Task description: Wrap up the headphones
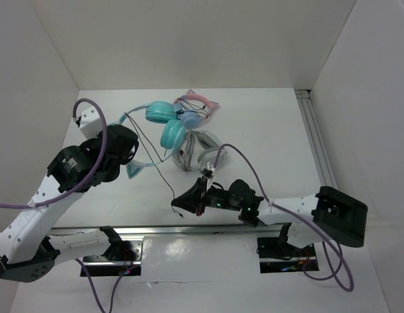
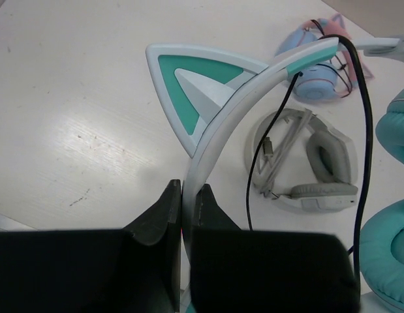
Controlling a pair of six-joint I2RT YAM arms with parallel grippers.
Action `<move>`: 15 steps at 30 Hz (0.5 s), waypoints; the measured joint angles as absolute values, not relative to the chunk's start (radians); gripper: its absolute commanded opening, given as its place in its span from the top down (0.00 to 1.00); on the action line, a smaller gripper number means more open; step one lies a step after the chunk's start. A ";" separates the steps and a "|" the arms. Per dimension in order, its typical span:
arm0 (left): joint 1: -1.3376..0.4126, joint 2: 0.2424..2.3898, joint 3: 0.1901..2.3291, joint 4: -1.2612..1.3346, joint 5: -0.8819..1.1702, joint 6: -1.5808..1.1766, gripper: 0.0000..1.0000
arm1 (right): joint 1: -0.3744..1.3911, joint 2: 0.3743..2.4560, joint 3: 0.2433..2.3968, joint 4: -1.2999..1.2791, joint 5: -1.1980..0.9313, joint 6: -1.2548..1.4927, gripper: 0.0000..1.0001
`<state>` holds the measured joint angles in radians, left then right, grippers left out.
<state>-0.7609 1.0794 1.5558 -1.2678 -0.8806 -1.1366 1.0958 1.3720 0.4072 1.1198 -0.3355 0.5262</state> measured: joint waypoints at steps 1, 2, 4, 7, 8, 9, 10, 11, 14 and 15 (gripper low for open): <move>-0.748 1.074 1.541 -1.262 -0.880 -1.131 1.00 | 1.113 1.332 0.416 1.064 -0.301 0.511 1.00; -0.733 1.070 1.523 -1.255 -0.876 -1.127 1.00 | 1.131 1.292 0.431 0.998 -0.263 0.492 1.00; -0.717 1.067 1.487 -1.243 -0.870 -1.123 1.00 | 1.158 1.236 0.462 0.890 -0.202 0.458 1.00; -0.700 1.069 1.438 -1.226 -0.857 -1.109 1.00 | 1.188 1.171 0.515 0.704 -0.118 0.405 1.00; -0.696 1.071 1.422 -1.223 -0.855 -1.102 1.00 | 1.194 1.159 0.532 0.653 -0.096 0.389 1.00; -0.696 1.073 1.414 -1.221 -0.854 -1.102 1.00 | 1.203 1.148 0.552 0.598 -0.078 0.371 1.00; -0.693 1.076 1.406 -1.220 -0.854 -1.100 1.00 | 1.213 1.137 0.574 0.542 -0.064 0.358 1.00; -0.690 1.079 1.398 -1.219 -0.853 -1.100 1.00 | 1.222 1.129 0.597 0.494 -0.054 0.344 1.00; -0.681 1.086 1.381 -1.221 -0.853 -1.102 1.00 | 1.246 1.101 0.667 0.368 -0.020 0.309 1.00; -0.677 1.087 1.377 -1.220 -0.854 -1.102 1.00 | 1.252 1.093 0.685 0.339 -0.014 0.301 1.00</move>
